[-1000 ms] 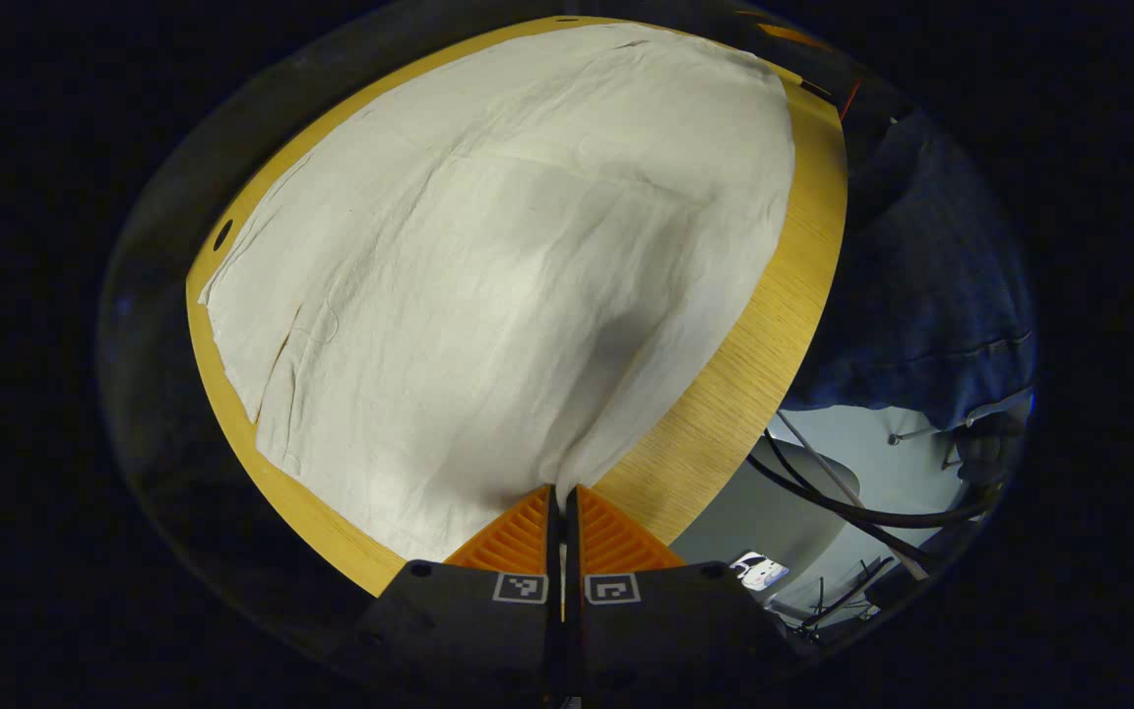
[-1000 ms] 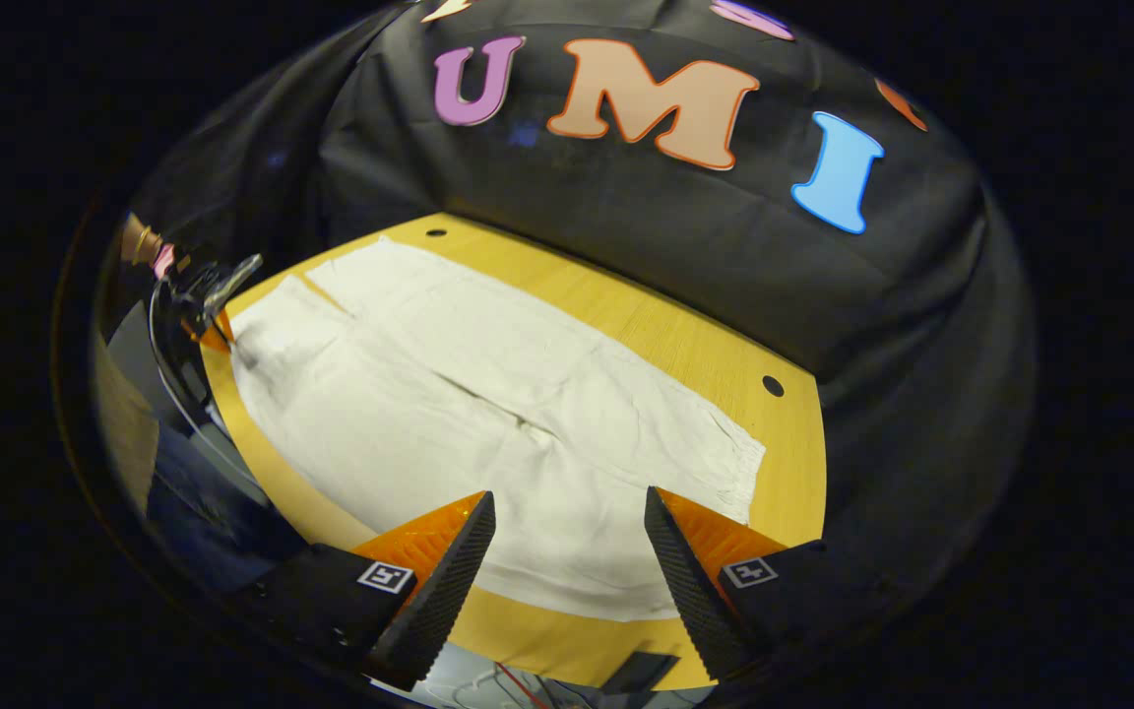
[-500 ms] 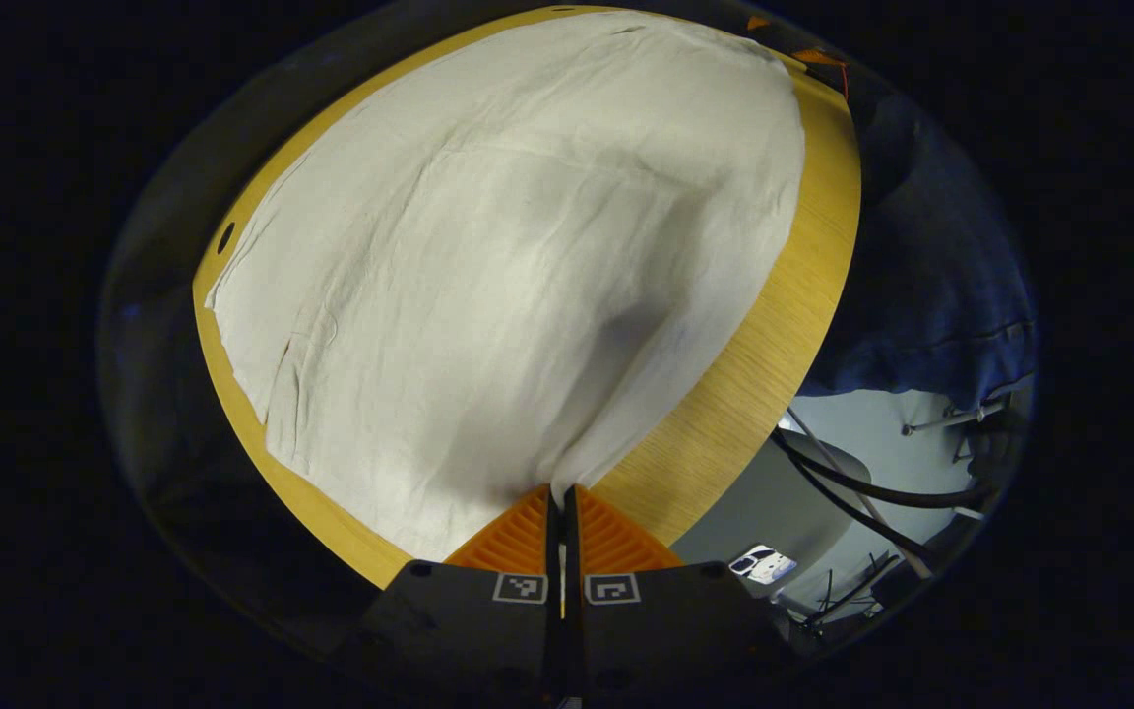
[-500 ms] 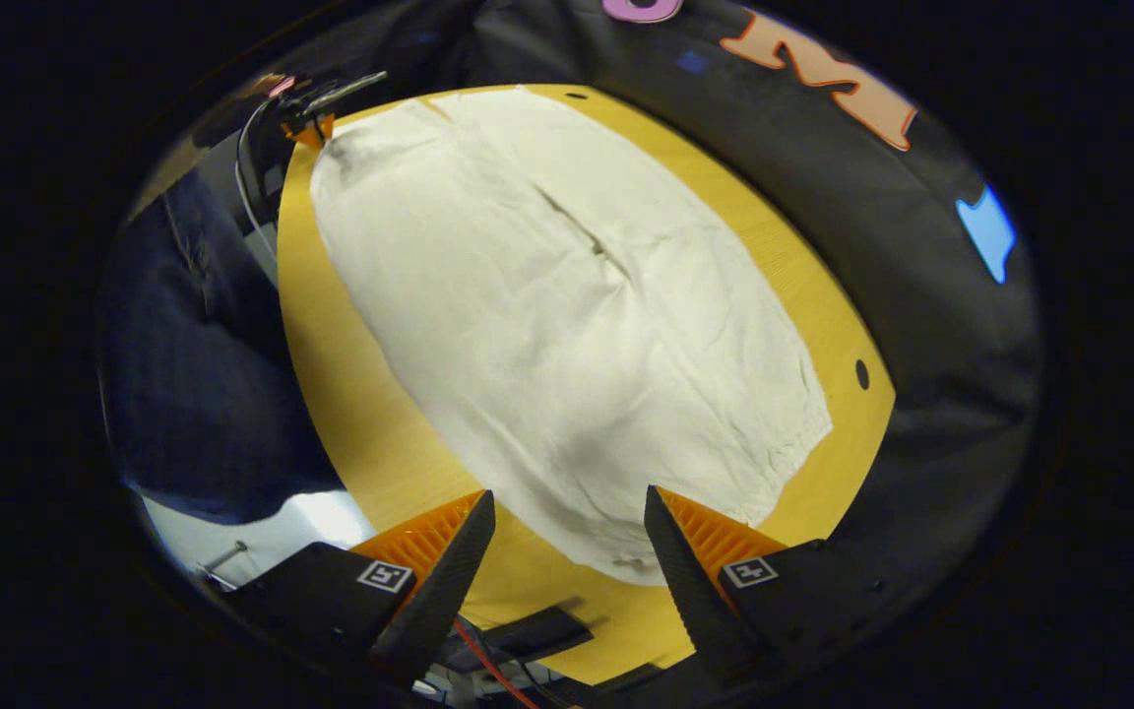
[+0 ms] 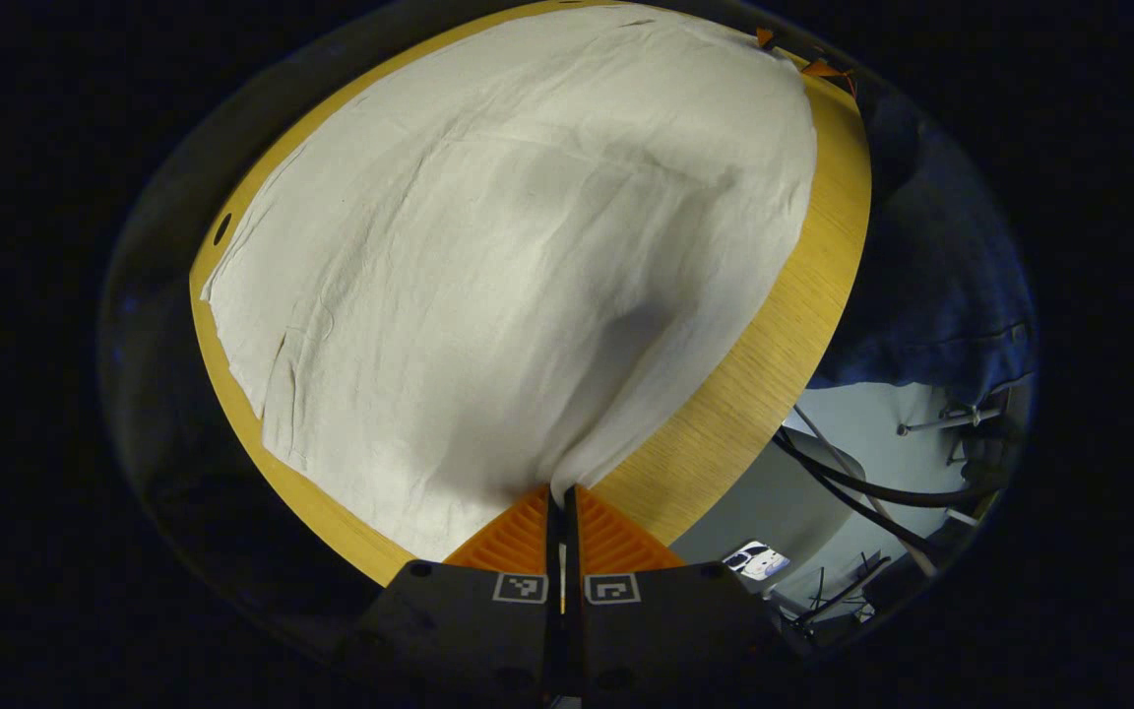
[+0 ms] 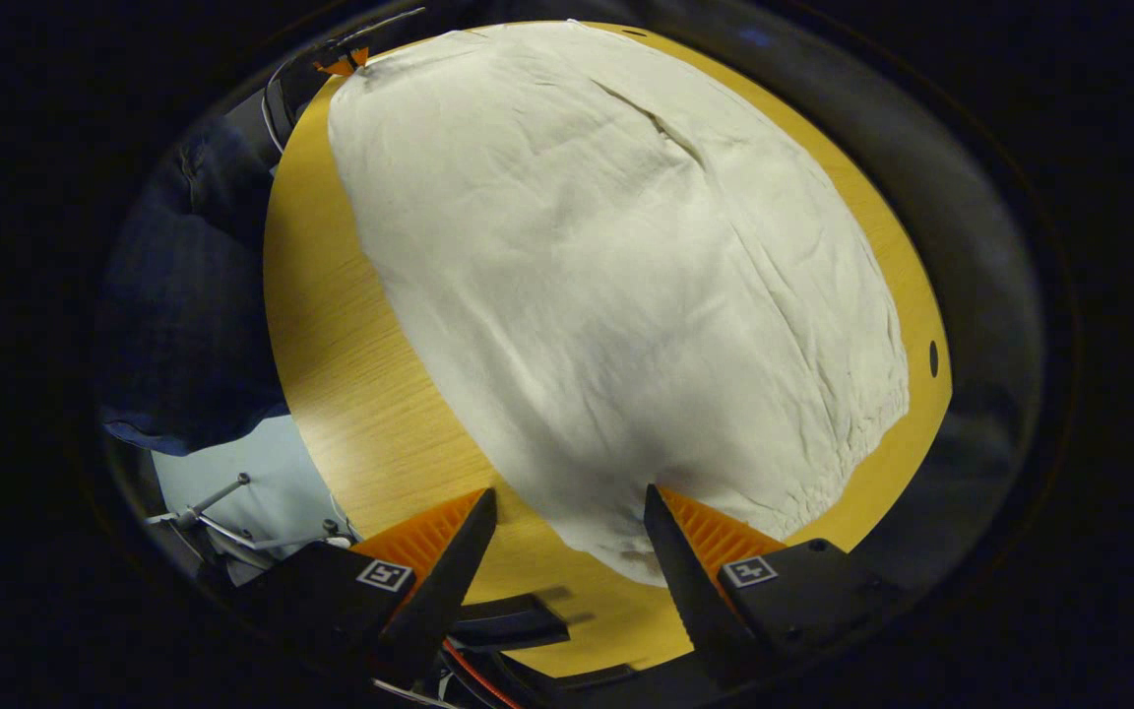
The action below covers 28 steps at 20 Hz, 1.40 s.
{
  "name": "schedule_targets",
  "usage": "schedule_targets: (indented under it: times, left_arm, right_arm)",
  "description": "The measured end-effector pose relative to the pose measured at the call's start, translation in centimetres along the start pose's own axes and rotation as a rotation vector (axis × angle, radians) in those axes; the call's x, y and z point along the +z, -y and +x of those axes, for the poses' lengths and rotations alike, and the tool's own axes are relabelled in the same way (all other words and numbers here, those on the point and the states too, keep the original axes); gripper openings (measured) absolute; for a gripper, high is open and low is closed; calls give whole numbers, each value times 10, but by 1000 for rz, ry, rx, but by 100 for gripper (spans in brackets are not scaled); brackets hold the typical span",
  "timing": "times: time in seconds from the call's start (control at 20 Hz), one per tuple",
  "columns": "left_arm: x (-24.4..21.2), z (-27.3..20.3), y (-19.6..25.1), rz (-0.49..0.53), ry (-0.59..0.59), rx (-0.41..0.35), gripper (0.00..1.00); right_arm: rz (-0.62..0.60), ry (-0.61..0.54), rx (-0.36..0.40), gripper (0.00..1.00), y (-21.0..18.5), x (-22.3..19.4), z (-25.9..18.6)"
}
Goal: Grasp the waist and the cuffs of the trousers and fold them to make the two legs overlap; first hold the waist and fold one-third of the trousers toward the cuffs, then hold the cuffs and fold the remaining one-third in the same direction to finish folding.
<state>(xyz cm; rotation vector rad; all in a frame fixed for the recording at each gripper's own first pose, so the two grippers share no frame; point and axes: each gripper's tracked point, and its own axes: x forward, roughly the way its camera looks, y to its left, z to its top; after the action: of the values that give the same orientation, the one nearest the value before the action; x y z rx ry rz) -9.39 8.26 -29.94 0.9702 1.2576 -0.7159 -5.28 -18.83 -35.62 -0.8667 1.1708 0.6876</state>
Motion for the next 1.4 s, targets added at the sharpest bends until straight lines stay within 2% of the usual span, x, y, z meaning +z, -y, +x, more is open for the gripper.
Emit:
schedule_targets:
  times: [0.05, 0.15, 0.3, 0.35, 0.4, 0.45, 0.55, 0.6, 0.65, 0.75, 0.8, 0.9, 1.05, 1.25, 1.4]
  left_arm:
    - [0, 0, 0, -1, -3, -3, 0]
    - [0, 0, 0, -5, -9, -8, 0]
    - [0, 0, 0, -11, -13, -12, 0]
    - [0, 0, 0, -14, -13, -13, 0]
    - [0, 0, 0, -19, -13, -16, 0]
    - [-1, 0, 1, -23, -14, -18, 0]
    - [-2, 1, 1, -25, -13, -26, 0]
    - [-2, 0, 2, -25, -12, -31, 0]
    - [-2, 0, 2, -27, -8, -34, 0]
    - [-2, 0, 2, -41, 2, -35, 0]
    - [-1, 0, 2, -50, 5, -34, 0]
    - [-3, -1, 1, -77, -1, -30, 0]
    - [5, 0, -4, -184, 52, -4, 0]
    - [25, -15, -32, -344, 184, 78, 0]
    - [47, -34, -66, -464, 303, 196, 0]
  right_arm:
    - [7, -5, 17, 94, 0, 0, 1]
    - [26, -19, 53, 94, -4, -2, 4]
    - [46, -48, 56, 88, -1, -1, 4]
    - [58, -59, 52, 79, 1, -1, 4]
    - [70, -69, 46, 77, 3, -2, 3]
    - [81, -77, 38, 60, 6, -1, 2]
    - [90, -79, 18, 38, 12, -2, 4]
    - [91, -78, 9, 33, 14, -1, 3]
    - [98, -80, 7, 22, 15, 0, 3]
    - [128, -86, 2, 19, 16, 1, 2]
    - [143, -95, 6, 13, 15, -2, 2]
    - [163, -99, 1, 11, 16, -1, 1]
    - [204, -75, -28, 8, 19, 4, -4]
    - [355, 4, -65, 8, 27, 16, -18]
    - [521, 87, -111, 8, 41, 33, -32]
